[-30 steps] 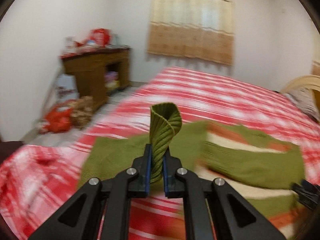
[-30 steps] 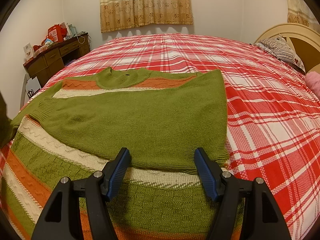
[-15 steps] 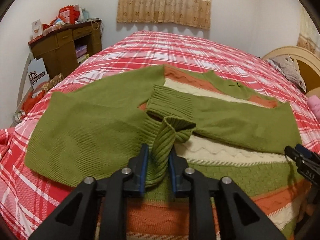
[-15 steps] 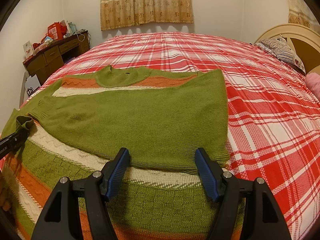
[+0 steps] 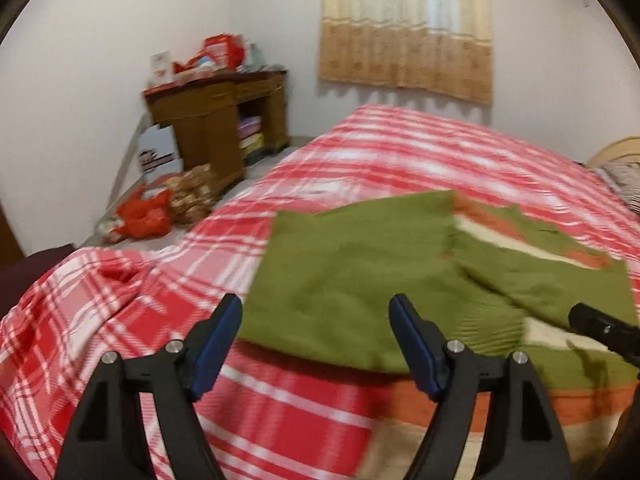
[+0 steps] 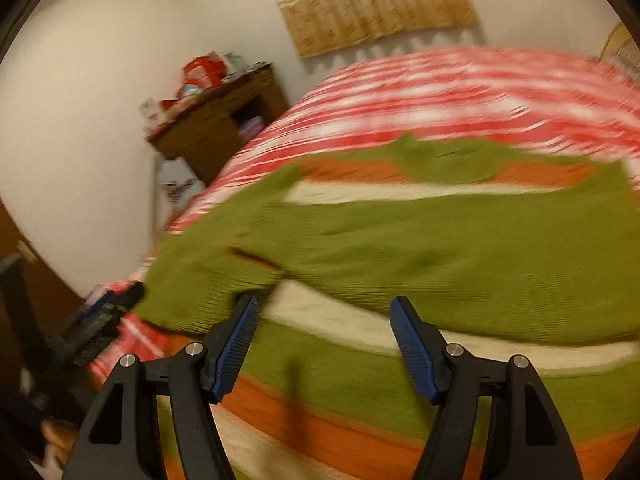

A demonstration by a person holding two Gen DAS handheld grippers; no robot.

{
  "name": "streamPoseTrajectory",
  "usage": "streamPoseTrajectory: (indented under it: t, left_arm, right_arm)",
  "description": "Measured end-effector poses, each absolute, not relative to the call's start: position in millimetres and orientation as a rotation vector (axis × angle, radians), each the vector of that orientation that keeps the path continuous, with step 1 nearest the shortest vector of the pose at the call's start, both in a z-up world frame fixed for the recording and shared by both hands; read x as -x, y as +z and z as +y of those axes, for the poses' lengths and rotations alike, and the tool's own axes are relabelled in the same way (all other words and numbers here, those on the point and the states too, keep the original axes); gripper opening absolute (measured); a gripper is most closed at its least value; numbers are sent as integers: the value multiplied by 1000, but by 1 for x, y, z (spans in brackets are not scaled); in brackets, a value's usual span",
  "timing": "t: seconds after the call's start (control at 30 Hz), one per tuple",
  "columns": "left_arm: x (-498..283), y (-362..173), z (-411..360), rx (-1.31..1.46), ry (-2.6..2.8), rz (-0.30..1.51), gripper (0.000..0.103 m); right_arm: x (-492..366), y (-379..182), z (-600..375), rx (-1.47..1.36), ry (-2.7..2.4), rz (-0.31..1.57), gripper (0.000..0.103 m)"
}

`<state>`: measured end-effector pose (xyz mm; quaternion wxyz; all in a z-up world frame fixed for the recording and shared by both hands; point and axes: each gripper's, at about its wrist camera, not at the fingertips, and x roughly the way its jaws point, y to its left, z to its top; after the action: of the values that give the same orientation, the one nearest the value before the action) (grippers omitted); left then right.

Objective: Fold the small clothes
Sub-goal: 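Fold the held sleeve across the body toward the right tool, release, then grasp the ribbed cuff of the folded sleeve with the right tool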

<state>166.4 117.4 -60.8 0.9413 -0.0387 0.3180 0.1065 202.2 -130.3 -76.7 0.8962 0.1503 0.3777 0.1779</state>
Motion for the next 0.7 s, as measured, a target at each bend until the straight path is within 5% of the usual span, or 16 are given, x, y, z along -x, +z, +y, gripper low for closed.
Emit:
streamPoseTrajectory:
  t: [0.23, 0.3, 0.37, 0.43, 0.7]
  left_arm:
    - [-175, -75, 136, 111, 297, 674, 79]
    - [-178, -78, 136, 102, 307, 678, 79]
    - [-177, -81, 139, 104, 309, 688, 79]
    - [-179, -83, 140, 114, 306, 700, 79]
    - [-176, -74, 143, 184, 280, 682, 79]
  right_arm:
    - [-235, -102, -66, -238, 422, 880, 67]
    - [-235, -103, -55, -164, 405, 842, 55]
    - [-235, -103, -50, -108, 405, 837, 22]
    - [-234, -103, -47, -82, 426, 827, 12]
    - [-225, -62, -64, -78, 442, 719, 8]
